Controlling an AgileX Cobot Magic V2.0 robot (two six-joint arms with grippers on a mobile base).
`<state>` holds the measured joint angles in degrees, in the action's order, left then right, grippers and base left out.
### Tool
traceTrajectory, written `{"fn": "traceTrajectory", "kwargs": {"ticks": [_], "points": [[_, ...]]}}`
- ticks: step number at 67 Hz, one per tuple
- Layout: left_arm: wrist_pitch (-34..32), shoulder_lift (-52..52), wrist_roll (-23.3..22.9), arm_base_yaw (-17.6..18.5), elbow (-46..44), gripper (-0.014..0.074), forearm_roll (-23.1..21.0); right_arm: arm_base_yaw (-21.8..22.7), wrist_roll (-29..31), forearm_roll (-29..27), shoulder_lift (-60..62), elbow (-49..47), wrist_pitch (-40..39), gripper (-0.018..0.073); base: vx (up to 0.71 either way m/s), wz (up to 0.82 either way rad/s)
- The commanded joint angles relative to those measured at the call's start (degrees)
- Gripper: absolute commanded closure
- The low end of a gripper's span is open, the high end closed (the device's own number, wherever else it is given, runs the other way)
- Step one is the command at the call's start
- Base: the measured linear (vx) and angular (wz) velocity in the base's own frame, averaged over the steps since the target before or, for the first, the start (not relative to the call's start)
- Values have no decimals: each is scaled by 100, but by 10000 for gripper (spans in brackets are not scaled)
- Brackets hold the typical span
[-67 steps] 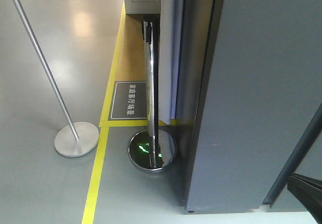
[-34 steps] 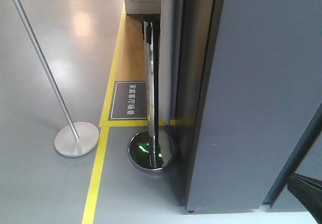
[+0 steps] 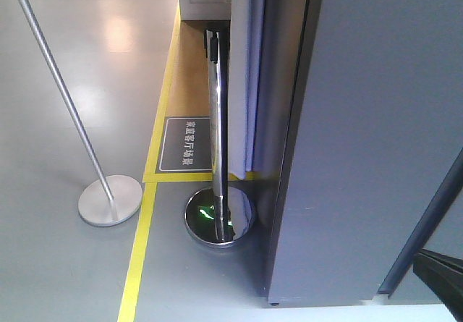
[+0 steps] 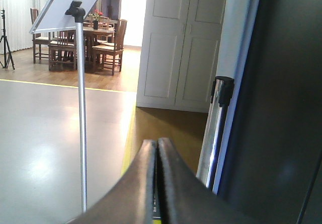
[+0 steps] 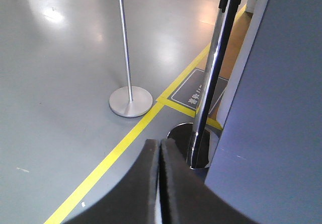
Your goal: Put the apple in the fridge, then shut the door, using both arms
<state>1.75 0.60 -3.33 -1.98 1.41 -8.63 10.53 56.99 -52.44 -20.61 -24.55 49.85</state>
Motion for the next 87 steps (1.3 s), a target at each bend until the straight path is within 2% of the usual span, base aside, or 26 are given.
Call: {"fn": "traceTrajectory", "kwargs": {"ticks": [1, 49, 58, 65, 73, 78, 87], "points": [[-396, 92, -63, 9, -107, 604, -38, 28, 50, -267, -39, -149, -183, 565, 0, 0], [-391, 92, -58, 9, -107, 604, -38, 20, 50, -267, -39, -149, -182, 565, 0, 0], [-391, 92, -58, 9, -107, 604, -38, -353, 129, -256, -39, -149, -576, 565, 0, 0], [-391, 92, -58, 9, -107, 604, -38, -727, 80, 49, -39, -149, -1024, 565, 0, 0], [-378, 92, -58, 9, -107, 604, -38, -1184, -761, 828, -39, -144, -1431, 565, 0, 0], [-378, 92, -58, 9, -107, 604, -38, -1388, -1755, 1655, -39, -144, -1641, 565, 0, 0], [-378, 92, -58, 9, -107, 604, -38, -1397, -3590, 3176, -10, 5, -2045, 565, 0, 0]]}}
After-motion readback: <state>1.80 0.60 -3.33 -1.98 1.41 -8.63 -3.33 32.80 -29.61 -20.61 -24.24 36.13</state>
